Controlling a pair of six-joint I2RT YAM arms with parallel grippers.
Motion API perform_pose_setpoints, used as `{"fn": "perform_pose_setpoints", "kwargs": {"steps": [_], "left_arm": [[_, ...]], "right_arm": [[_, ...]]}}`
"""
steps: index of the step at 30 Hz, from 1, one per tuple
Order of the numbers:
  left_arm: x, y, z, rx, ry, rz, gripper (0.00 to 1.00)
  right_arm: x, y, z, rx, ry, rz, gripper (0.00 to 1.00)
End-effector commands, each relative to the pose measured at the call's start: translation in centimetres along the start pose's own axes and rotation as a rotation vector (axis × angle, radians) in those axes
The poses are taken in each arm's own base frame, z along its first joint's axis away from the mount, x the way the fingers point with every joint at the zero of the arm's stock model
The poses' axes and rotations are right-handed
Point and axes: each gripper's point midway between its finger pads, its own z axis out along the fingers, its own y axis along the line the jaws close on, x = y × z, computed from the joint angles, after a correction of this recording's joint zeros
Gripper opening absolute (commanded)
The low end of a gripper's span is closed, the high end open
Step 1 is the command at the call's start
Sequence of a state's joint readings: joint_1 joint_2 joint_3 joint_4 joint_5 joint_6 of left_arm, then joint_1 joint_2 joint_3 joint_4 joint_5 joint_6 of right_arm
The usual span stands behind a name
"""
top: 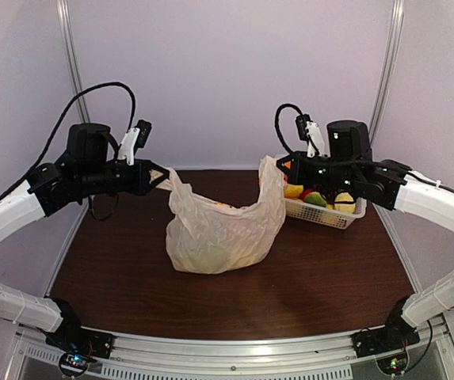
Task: Untie the knot of the plastic bag and take out the fruit
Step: Adjust the takeout bag at the center of the board.
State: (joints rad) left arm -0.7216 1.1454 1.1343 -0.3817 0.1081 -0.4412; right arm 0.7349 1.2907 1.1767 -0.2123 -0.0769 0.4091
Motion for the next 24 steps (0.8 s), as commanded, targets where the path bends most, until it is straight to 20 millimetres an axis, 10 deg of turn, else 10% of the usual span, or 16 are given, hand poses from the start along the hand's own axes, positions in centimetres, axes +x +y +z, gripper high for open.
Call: {"fn": "perform_pose_setpoints", "kwargs": {"steps": [1, 9, 13, 17, 24], "left_arm": [[-6.1, 2.2, -0.8, -0.016, -0.11, 0.058, 0.0], [-17.3, 4.3, -4.3, -0.01, -0.302, 0.205, 0.0], [-17.0, 2.0, -5.9, 0.079, -0.33, 0.32, 0.0], [-10.6, 0.7, -6.2, 0.209, -0.263, 0.314, 0.0], [4.0, -0.8, -5.6, 0.402, -0.014, 0.101, 0.0]], "right_arm": [[-4.5, 1.7, 1.7, -0.004, -0.07, 0.001, 0.0], [-14.0, 5.9, 5.6, -0.108, -0.184, -0.072, 0.0], [-15.0, 8.3, 5.3, -0.246, -0.221, -0.148, 0.0], [-9.6, 8.6, 4.8, -0.355, -0.143, -0.176, 0.0], [7.5, 3.3, 4.4, -0.304, 0.133, -0.075, 0.0]]}}
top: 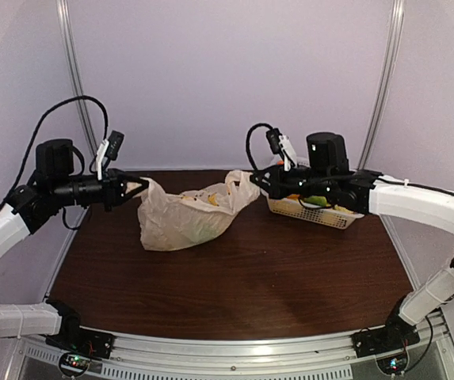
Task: Untie the knot of the plastic bag and take out the fruit
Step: Adjust the takeout bag at the center of the board, then hold the bag handles of the takeout bag.
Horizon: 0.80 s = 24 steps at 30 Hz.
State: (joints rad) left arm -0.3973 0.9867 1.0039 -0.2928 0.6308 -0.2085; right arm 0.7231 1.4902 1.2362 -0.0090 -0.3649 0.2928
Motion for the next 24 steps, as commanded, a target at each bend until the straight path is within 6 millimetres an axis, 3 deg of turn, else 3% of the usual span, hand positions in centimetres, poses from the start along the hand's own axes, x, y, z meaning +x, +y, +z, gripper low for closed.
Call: {"fn": "perform_pose_setpoints", "kwargs": {"steps": [1, 5, 9, 14, 19, 22, 24], "left_arm": [[5.6, -4.1, -0.3, 0.188, 0.094, -0.12, 0.0], [7.4, -6.5, -0.9, 0.265, 0.17, -0.197, 0.02], [8.6, -8.5, -1.5, 0.348, 0.236, -0.24, 0.24], [9.0, -9.1, -2.3, 0.347, 0.297, -0.239, 0.55], [4.1, -9.0, -3.5, 0.264, 0.231, -0.121, 0.84], [-0.6, -9.2, -4.2, 0.222, 0.15, -0.032, 0.9], [-2.5, -7.9, -3.4, 0.156, 0.14, -0.002, 0.9]], "right_arm": [[7.9, -0.5, -1.2, -0.017, 0.106, 0.074, 0.0], [10.7, -1.3, -3.1, 0.028, 0.143, 0.117, 0.0], [12.1, -1.9, -4.0, 0.067, 0.171, 0.143, 0.0], [13.3, -2.5, -4.6, 0.101, 0.179, 0.177, 0.0], [14.3, -2.9, -5.5, 0.131, 0.181, 0.192, 0.0], [14.6, -3.1, -6.0, 0.147, 0.182, 0.193, 0.0], [14.6, -3.1, -6.3, 0.151, 0.176, 0.191, 0.0]]}}
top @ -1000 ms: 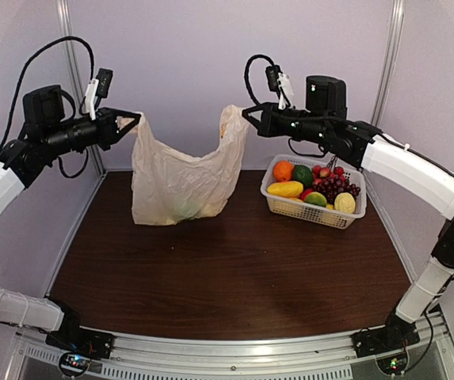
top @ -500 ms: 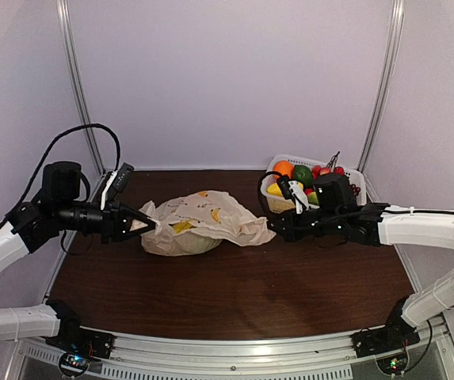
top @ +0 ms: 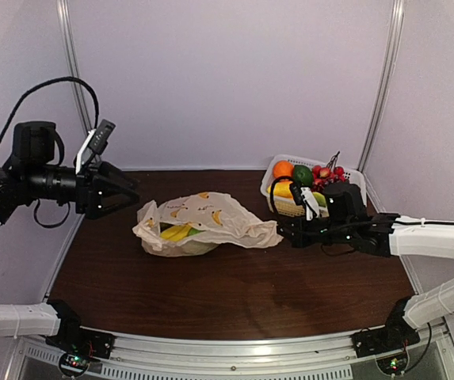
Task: Untie the knot of the plastic bag and take out the fruit
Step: Hold the bag handles of the takeout bag, then pass from the right arm to the left
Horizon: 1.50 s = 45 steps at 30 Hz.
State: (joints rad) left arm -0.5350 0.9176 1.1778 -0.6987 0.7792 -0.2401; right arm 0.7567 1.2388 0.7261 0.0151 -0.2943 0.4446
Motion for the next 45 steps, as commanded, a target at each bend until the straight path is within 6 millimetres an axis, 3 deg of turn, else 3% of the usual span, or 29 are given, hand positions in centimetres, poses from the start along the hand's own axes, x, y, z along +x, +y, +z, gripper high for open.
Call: {"fn": "perform_pose_setpoints", "kwargs": {"steps": [1, 4, 8, 12, 15, 21, 25, 31, 37, 45], "left_arm": [[-4.3, 1.8, -0.5, -0.151, -0.034, 0.105, 0.9], [-4.9, 5.6, 1.0, -0.267, 0.001, 0.1, 0.89], [-3.6, 9.5, 4.8, -0.321, 0.097, 0.095, 0.87], [-1.4, 12.0, 9.0, -0.336, 0.227, 0.125, 0.85], [0.1, 13.3, 10.8, -0.343, 0.298, 0.151, 0.81], [4.6, 14.3, 13.8, -0.318, 0.484, 0.203, 0.6], [6.9, 15.2, 14.8, -0.326, 0.568, 0.221, 0.49], [8.9, 15.6, 15.5, -0.314, 0.629, 0.241, 0.49], [9.9, 16.6, 15.2, -0.373, 0.671, 0.264, 0.43], [10.8, 16.6, 15.5, -0.413, 0.715, 0.322, 0.42]], "right_arm": [[-0.1, -0.3, -1.0, 0.029, -0.032, 0.009, 0.0], [-0.1, -0.5, -1.4, 0.037, -0.042, 0.012, 0.0], [-0.1, -0.7, -1.6, 0.047, -0.052, 0.013, 0.0], [0.0, -0.8, -1.8, 0.056, -0.047, 0.01, 0.0], [0.1, -0.8, -1.8, 0.059, -0.044, 0.007, 0.0], [0.3, -0.8, -1.5, 0.059, -0.042, 0.013, 0.0], [0.4, -0.9, -1.3, 0.061, -0.035, 0.014, 0.0], [0.2, -1.0, -1.0, 0.066, -0.032, 0.015, 0.0], [-0.3, -0.6, -0.8, 0.052, -0.049, 0.015, 0.0], [-0.1, -0.7, -0.5, 0.053, -0.044, 0.018, 0.0]]}}
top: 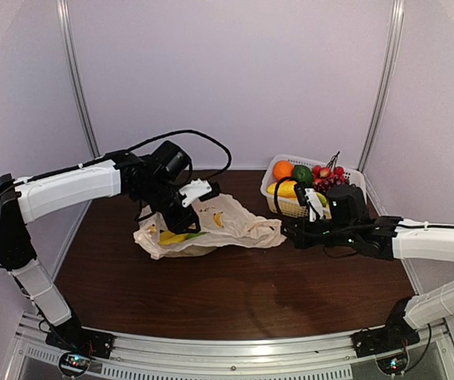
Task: Untie the knot of the plastic bag and take out the fruit
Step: Pass from the right arm to the left
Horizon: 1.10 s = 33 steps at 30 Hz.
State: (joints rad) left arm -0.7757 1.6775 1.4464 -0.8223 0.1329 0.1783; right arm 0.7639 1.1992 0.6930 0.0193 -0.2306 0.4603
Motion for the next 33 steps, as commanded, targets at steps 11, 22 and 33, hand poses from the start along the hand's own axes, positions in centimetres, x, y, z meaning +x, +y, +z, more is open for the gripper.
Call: {"fn": "perform_pose_setpoints", "kwargs": {"steps": [11, 22, 33], "left_arm": [[2.0, 0.9, 2.4, -0.154, 0.133, 0.08, 0.31], [0.8, 1.3, 1.6, -0.212, 0.084, 0.032, 0.0], [-4.3, 0.4, -8.0, -0.215, -0.365, -0.188, 0.0]], "right_arm": [[-0.2, 0.1, 0.0, 0.003, -0.016, 0.014, 0.0], [-1.1, -0.7, -0.7, 0.06, -0.055, 0.02, 0.0], [-3.2, -3.7, -1.7, 0.264, -0.118, 0.036, 0.0]]}}
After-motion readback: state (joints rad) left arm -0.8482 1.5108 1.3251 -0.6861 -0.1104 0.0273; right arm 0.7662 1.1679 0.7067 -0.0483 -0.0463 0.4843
